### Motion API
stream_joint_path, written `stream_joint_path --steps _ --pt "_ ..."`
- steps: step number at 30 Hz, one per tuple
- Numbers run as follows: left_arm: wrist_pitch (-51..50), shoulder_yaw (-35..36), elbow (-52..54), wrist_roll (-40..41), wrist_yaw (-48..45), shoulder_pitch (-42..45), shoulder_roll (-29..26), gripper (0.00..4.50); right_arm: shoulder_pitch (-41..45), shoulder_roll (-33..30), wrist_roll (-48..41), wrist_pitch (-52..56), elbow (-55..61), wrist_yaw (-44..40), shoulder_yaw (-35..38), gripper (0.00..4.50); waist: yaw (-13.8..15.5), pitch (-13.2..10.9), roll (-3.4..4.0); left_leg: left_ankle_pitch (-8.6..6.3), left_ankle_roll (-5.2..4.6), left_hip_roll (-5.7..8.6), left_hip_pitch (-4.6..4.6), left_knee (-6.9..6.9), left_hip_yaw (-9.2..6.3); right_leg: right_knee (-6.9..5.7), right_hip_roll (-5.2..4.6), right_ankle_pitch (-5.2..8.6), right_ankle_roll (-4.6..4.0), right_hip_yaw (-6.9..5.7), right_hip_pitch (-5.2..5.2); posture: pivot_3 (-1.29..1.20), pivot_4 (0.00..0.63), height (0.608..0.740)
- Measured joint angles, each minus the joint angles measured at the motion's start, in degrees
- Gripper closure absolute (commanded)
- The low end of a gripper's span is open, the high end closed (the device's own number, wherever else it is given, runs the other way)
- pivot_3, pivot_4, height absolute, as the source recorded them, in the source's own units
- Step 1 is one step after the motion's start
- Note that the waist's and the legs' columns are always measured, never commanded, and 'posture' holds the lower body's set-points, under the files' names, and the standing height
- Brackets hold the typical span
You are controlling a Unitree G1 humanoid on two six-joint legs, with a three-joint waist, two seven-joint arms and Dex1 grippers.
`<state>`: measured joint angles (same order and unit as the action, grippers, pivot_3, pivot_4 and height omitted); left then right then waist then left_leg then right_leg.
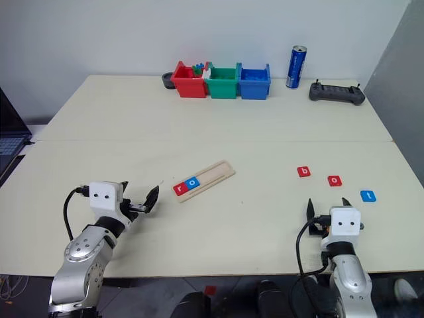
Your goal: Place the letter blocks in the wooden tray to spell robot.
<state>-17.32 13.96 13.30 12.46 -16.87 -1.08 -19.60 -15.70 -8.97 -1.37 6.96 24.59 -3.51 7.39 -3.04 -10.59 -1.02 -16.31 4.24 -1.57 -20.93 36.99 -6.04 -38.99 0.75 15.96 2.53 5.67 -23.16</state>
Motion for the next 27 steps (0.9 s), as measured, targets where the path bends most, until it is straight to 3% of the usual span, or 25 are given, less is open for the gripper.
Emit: stream_joint_path --steps 17,27 --pt "6.33 0.16 0.35 -1.97 1.24 -1.2 -0.18 0.0 0.53 0.4 -0.29 -0.04 -1.86 -1.54 -0.31 0.03 -0.01 0.0 0.0 0.0 0.0 0.0 0.0 -0.01 0.0 0.0 0.0 -0.01 -0.03 0.0 0.0 0.0 0.15 0.74" --pt "5.01 0.27 0.15 -3.62 4.49 -0.82 -0.17 0.0 0.75 0.32 -0.31 -0.11 -2.01 -2.57 -0.78 0.03 -0.01 0.0 0.0 0.0 0.0 0.0 0.0 0.0 0.0 0.0 0.0 -0.01 -0.02 0.0 0.0 0.0 0.15 0.74"
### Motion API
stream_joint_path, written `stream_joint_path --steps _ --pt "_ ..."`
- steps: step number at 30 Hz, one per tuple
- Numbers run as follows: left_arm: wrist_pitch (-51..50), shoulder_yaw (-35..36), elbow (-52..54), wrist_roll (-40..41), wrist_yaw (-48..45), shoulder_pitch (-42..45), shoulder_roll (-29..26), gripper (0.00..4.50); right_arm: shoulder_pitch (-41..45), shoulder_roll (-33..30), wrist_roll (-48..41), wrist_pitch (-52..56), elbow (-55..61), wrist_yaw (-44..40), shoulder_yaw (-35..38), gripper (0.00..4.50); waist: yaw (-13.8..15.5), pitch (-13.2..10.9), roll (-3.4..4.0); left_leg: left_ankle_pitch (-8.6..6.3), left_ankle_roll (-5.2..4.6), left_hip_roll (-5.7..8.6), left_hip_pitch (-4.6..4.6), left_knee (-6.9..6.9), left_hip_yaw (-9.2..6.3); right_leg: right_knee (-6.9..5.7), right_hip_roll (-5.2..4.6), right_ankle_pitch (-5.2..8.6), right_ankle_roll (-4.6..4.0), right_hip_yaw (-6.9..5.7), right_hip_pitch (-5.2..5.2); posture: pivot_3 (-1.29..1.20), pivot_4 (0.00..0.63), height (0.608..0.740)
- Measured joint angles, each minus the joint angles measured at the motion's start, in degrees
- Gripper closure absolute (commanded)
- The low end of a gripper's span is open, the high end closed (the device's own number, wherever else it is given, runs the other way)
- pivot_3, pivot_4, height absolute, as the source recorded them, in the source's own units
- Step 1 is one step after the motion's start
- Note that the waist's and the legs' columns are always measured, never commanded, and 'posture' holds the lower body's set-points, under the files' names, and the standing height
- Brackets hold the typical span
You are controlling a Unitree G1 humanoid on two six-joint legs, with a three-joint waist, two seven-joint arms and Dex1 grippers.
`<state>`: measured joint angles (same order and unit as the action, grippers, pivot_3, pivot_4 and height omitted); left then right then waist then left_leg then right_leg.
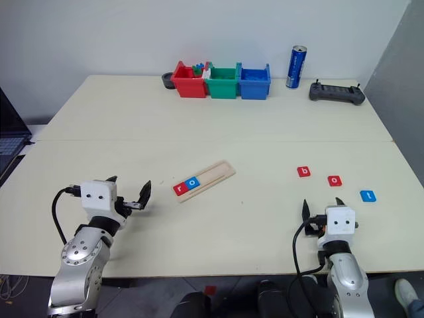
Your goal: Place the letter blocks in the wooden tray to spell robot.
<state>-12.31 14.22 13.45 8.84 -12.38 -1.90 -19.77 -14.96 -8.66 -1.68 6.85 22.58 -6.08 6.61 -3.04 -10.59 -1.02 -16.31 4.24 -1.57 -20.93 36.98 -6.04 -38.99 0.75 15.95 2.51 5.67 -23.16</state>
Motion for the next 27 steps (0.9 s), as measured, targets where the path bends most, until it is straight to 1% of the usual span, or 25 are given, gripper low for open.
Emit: stream_joint_path --steps 3,5,9,14,18,22,27 --pt "-0.41 0.05 -0.5 0.34 -0.16 0.12 -0.09 0.0 0.46 -0.27 0.01 -0.1 -0.49 -0.39 0.0 0.03 0.0 0.0 0.0 0.0 0.0 0.0 0.0 0.0 0.0 0.0 0.0 -0.03 -0.05 0.0 0.0 0.0 0.15 0.74" --pt "-1.98 0.31 -0.95 2.04 -1.72 0.24 -0.33 0.0 0.84 -0.76 -0.14 -0.29 -0.52 -1.37 0.0 0.03 -0.02 0.0 0.0 0.0 0.0 0.0 0.0 0.0 0.0 0.0 0.01 -0.02 -0.04 0.0 0.0 0.0 0.15 0.74" --pt "-4.39 1.13 -2.79 6.09 -5.83 1.25 -1.67 0.0 2.93 -3.54 -3.21 0.25 -0.26 -6.45 -1.04 0.03 -0.09 0.0 0.0 0.0 0.0 -0.01 0.0 0.01 -0.01 -0.01 0.04 -0.02 -0.04 -0.02 0.0 0.0 0.15 0.74" --pt "-5.19 0.9 -4.66 8.39 -12.9 3.97 -6.19 0.0 5.63 -13.12 -10.58 7.66 5.65 -19.06 -5.26 0.03 -0.11 -0.01 0.0 0.0 -0.01 0.0 0.0 0.01 -0.02 0.0 0.04 -0.03 -0.04 -0.03 0.01 0.0 0.15 0.74" --pt "-7.23 -2.97 -7.47 9.27 -23.11 7.01 -12.59 0.0 11.16 -23.89 -21.88 17.89 12.74 -30.5 -6.41 0.03 -0.16 -0.02 -0.02 0.0 -0.01 -0.01 0.0 0.03 -0.04 0.0 0.07 -0.02 -0.04 -0.05 0.03 0.0 0.15 0.74" --pt "-7.48 -6.37 -9.94 9.26 -29.92 9.47 -15.12 0.0 14.39 -26.81 -26.65 21.91 14.18 -34.33 -6.55 0.03 -0.14 -0.03 -0.05 -0.01 -0.02 -0.02 -0.02 0.0 -0.07 0.03 0.07 -0.02 -0.06 -0.09 0.02 0.0 0.15 0.74" --pt "-7.09 -10.11 -14.41 7.71 -32.82 14.32 -15.37 0.0 14.9 -29.07 -28.95 24.76 15.88 -36.6 -7.8 0.03 0.0 -0.05 -0.09 -0.01 -0.02 -0.01 -0.06 0.02 -0.08 0.04 0.06 -0.04 -0.07 -0.1 0.01 0.0 0.15 0.74"
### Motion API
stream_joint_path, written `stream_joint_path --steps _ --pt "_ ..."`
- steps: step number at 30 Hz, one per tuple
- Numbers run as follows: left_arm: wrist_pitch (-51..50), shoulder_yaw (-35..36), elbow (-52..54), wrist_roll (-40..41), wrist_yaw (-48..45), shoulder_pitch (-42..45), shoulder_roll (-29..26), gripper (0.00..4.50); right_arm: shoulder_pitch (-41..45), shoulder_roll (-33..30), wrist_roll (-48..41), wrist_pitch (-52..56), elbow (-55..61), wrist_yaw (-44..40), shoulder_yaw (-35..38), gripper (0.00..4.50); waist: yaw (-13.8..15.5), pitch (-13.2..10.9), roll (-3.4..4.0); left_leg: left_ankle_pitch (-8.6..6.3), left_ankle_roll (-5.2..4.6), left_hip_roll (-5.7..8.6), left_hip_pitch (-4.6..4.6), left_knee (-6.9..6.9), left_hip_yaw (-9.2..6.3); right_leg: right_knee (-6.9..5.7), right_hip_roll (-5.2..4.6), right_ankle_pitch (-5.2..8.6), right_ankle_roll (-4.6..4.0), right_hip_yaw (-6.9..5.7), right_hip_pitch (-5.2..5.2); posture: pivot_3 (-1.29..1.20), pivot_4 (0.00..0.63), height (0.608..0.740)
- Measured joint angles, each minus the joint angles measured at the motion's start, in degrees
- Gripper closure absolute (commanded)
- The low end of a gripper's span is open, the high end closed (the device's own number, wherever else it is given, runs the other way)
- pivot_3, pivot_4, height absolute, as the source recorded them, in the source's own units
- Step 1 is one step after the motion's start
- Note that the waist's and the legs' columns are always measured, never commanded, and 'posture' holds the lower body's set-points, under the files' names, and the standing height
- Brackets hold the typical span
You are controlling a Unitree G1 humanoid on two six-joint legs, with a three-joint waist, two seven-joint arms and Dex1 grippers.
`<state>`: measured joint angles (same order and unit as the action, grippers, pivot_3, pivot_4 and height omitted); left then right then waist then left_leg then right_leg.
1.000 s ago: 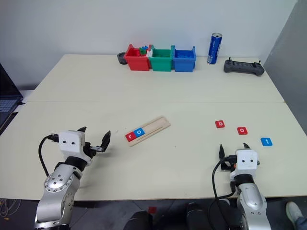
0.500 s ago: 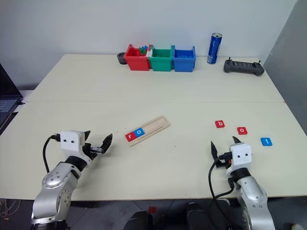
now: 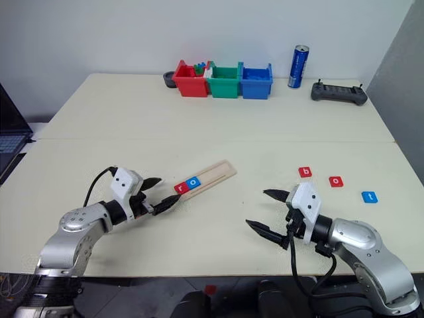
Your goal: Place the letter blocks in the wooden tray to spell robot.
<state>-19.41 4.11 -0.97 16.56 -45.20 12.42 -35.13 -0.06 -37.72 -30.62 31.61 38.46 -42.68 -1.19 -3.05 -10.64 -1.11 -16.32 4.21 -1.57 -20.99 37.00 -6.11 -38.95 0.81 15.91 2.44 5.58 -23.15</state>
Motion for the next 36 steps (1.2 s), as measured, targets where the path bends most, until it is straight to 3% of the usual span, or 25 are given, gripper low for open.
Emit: stream_joint_path --steps 5,21,36 --pt "0.97 -3.78 -4.2 -2.42 -1.62 3.74 0.53 0.0 -4.02 -1.99 0.05 -0.32 1.91 -2.3 -0.29 0.03 0.16 -0.01 -0.02 0.0 0.0 0.0 0.0 0.01 0.0 0.0 0.0 0.0 0.01 0.0 0.0 0.0 0.15 0.74" --pt "3.0 -8.31 -10.13 -7.47 -4.71 10.01 0.21 0.0 -5.48 -2.29 0.05 -0.89 5.03 -2.11 -0.2 0.03 0.19 -0.01 -0.02 0.0 0.0 -0.01 0.02 0.02 -0.01 -0.02 0.02 0.01 0.02 0.0 0.0 0.0 0.15 0.74" --pt "2.86 -12.67 -15.28 -9.03 -14.05 15.86 -3.8 0.0 3.94 -2.88 -3.47 5.17 6.42 -1.74 -0.99 0.03 -0.22 0.01 -0.01 0.0 0.0 -0.02 0.06 0.0 0.0 -0.04 0.04 0.0 0.0 0.0 0.01 0.0 0.15 0.74"
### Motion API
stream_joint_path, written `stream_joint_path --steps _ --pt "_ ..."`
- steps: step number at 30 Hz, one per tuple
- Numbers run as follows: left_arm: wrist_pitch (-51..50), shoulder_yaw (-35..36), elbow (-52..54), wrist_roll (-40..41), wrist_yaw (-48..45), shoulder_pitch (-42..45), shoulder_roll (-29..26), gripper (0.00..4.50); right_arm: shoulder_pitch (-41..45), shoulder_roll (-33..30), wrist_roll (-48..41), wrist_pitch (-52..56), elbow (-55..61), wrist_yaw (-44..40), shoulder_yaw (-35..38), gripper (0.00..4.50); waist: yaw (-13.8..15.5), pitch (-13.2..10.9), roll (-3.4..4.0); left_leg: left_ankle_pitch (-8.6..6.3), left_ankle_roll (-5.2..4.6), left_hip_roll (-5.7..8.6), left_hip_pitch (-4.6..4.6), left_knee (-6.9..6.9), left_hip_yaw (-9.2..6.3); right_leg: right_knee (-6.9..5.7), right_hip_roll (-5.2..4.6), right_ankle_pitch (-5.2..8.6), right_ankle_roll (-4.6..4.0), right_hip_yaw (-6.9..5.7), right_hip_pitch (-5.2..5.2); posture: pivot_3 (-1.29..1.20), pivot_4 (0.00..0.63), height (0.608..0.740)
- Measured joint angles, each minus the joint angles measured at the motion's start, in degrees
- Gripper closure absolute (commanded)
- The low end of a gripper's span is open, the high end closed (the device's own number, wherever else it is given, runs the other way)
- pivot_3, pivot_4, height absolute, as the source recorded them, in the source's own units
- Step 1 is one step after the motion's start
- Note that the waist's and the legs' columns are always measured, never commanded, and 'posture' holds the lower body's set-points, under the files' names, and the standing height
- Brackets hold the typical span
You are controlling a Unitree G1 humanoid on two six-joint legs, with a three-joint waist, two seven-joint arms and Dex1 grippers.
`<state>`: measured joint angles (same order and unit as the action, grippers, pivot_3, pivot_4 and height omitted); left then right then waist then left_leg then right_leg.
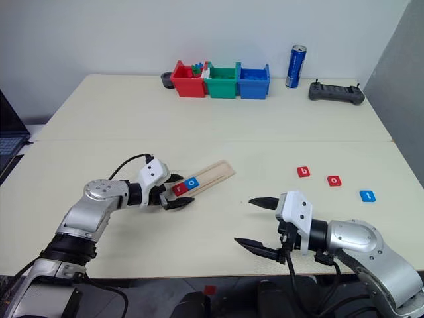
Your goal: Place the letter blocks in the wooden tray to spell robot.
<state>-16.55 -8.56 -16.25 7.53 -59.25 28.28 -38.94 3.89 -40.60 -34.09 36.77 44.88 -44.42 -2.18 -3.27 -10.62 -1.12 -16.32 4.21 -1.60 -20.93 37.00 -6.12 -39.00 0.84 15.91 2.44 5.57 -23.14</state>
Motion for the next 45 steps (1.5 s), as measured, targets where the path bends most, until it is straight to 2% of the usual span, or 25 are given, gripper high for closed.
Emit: stream_joint_path --steps 1,6,7,12,17,27,34,45 --pt "-0.33 -0.22 -0.01 -0.13 -0.27 0.15 -0.21 0.0 0.68 0.0 -0.4 0.41 0.0 0.2 -0.17 0.03 0.0 0.02 0.01 0.0 0.0 0.0 0.0 0.0 0.0 0.0 0.0 0.0 0.0 0.0 0.0 0.0 0.15 0.74" --pt "-0.59 -1.19 0.32 -1.0 -1.36 0.36 -0.66 1.09 2.4 0.01 -1.7 2.31 0.06 1.17 -0.26 0.0 -0.02 0.09 0.04 0.0 0.0 0.0 0.03 0.0 0.0 -0.01 0.0 0.0 0.01 0.0 0.02 0.0 0.15 0.74" --pt "-0.62 -1.21 0.35 -1.11 -1.36 0.36 -0.68 1.12 2.58 0.01 -2.09 2.66 0.07 1.29 -0.26 0.0 -0.03 0.1 0.04 0.0 0.0 -0.01 0.04 0.0 0.0 -0.01 0.0 0.01 0.01 0.0 0.02 0.0 0.15 0.74" --pt "-0.48 -1.21 0.41 -1.17 -1.54 0.32 -0.71 1.12 3.6 -0.55 -3.13 3.64 0.07 1.79 -0.25 0.0 -0.06 0.11 0.04 0.0 -0.01 -0.01 0.04 0.0 0.01 -0.02 0.01 0.01 0.02 0.01 0.02 0.0 0.15 0.74" --pt "2.29 -1.87 1.89 -1.55 -4.21 -0.44 -1.69 1.12 2.61 -5.17 -3.16 3.85 0.02 0.34 1.55 0.0 0.01 0.11 0.04 0.0 -0.01 -0.01 0.03 -0.01 0.02 0.01 0.01 0.01 0.0 0.01 0.02 0.0 0.15 0.74" --pt "9.7 -7.44 5.4 -2.87 -14.18 -0.27 -2.36 1.12 -8.19 -13.44 -4.54 5.68 1.05 -2.74 11.27 0.0 0.69 0.12 0.03 -0.01 -0.02 0.04 -0.02 0.0 0.03 0.05 -0.03 0.02 0.02 0.02 0.05 0.0 0.15 0.74" --pt "12.0 -9.6 2.72 -4.01 -17.59 2.69 0.43 1.12 -13.9 -14.54 -4.14 5.24 2.39 -2.89 14.03 0.0 1.49 0.12 0.02 -0.01 -0.02 0.07 -0.02 0.05 0.04 0.06 -0.03 0.09 0.15 0.03 0.09 0.0 0.15 0.74" --pt "12.28 -9.9 1.19 -5.26 -18.84 3.79 3.36 1.12 -16.8 -15.46 -3.36 5.08 2.75 -3.03 19.08 0.0 1.75 0.13 0.03 -0.01 -0.02 0.1 0.11 0.08 -0.02 0.12 -0.06 0.11 0.18 -0.01 0.33 0.0 0.15 0.74"
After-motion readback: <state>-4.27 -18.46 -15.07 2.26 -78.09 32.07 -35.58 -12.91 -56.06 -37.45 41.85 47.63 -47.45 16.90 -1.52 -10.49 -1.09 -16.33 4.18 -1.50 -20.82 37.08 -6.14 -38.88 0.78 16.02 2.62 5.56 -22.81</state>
